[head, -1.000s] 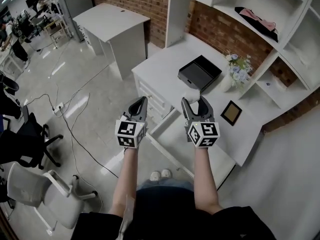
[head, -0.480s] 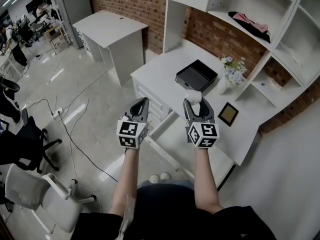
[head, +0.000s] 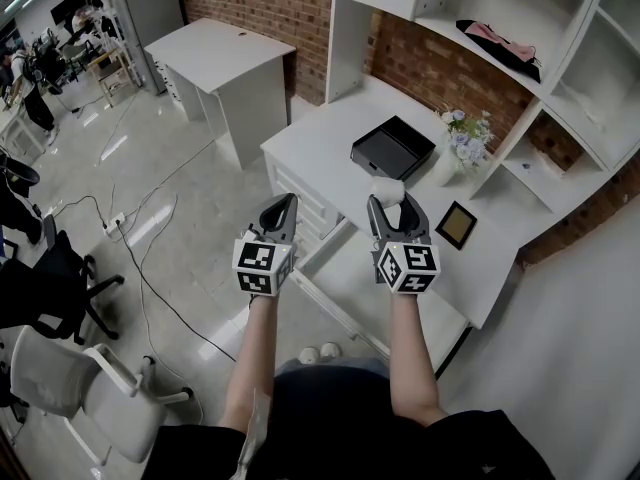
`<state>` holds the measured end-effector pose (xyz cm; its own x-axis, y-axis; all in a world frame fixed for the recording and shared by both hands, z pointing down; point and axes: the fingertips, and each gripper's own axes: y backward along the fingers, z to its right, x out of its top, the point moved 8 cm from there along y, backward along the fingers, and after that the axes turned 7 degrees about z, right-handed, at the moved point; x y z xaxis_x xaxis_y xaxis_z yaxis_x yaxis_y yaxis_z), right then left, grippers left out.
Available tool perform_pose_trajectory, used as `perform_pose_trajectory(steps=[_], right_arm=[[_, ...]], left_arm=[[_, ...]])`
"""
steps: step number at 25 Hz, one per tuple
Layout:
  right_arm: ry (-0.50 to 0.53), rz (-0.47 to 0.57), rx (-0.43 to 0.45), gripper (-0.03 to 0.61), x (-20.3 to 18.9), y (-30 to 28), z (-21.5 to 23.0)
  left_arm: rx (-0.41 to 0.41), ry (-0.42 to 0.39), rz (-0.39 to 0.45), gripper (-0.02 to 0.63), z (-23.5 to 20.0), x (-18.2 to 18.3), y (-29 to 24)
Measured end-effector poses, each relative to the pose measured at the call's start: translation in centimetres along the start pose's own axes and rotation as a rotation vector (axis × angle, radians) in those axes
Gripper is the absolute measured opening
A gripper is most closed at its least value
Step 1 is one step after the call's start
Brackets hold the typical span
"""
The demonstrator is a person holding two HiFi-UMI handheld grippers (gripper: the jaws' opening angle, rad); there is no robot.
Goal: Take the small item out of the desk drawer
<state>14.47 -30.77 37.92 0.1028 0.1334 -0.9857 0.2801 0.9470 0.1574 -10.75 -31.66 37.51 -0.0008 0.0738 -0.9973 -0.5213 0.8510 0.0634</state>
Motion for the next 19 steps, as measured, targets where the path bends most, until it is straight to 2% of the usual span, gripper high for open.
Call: perform_pose_trajectory(steps=[19], right_arm=[[0.009, -0.002, 0.012, 0.256, 0.14, -0.12, 0.05]], left_arm=[[0.007, -0.001, -0.006, 0.009, 0.07, -0.17, -0.07]])
